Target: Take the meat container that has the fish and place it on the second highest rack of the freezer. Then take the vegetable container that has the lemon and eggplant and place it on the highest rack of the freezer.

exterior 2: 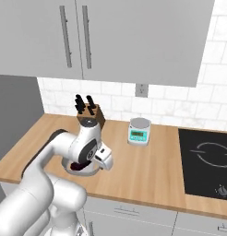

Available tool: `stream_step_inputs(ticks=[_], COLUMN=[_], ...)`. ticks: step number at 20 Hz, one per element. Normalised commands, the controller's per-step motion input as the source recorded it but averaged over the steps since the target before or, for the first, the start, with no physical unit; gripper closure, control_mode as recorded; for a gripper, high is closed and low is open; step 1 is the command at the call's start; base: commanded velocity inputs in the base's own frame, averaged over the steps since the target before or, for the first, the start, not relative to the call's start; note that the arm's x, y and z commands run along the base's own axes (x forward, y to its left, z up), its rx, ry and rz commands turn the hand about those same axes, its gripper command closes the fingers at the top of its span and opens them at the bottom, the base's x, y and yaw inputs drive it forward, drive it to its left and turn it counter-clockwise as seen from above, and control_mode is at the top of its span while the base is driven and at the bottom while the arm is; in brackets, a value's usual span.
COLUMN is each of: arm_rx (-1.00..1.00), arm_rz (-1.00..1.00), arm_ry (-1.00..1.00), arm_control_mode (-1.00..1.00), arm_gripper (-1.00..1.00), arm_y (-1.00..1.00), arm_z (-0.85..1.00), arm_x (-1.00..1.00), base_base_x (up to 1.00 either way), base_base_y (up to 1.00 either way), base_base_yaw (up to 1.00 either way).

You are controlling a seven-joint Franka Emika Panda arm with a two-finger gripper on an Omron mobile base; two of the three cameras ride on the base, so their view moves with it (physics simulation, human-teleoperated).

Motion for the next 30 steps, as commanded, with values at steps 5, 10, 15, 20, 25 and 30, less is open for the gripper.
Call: stream_step_inputs(ticks=[5, 10, 15, 20, 25, 30], arm_rx=[0.01, 0.07, 0.05, 0.05, 0.02, 0.0], arm_rz=[0.0, 0.0, 0.0, 0.0, 0.0, 0.0], arm_ry=[0.04, 0.08, 0.09, 0.04, 0.03, 0.0], arm_control_mode=[-1.0, -1.0, -1.0, -1.0, -1.0, -1.0], arm_gripper=[-1.0, -1.0, -1.0, -1.0, -1.0, -1.0], arm_y=[0.06, -0.04, -0.01, -0.02, 0.0, 0.0], arm_z=[-0.34, -0.3, -0.47, -0.31, -0.25, -0.04], arm_x=[0.19, 0.51, 0.28, 0.12, 0.0, 0.0], base_base_x=[0.0, 0.0, 0.0, 0.0, 0.0, 0.0], base_base_y=[0.0, 0.0, 0.0, 0.0, 0.0, 0.0], base_base_yaw=[0.0, 0.0, 0.0, 0.0, 0.0, 0.0])
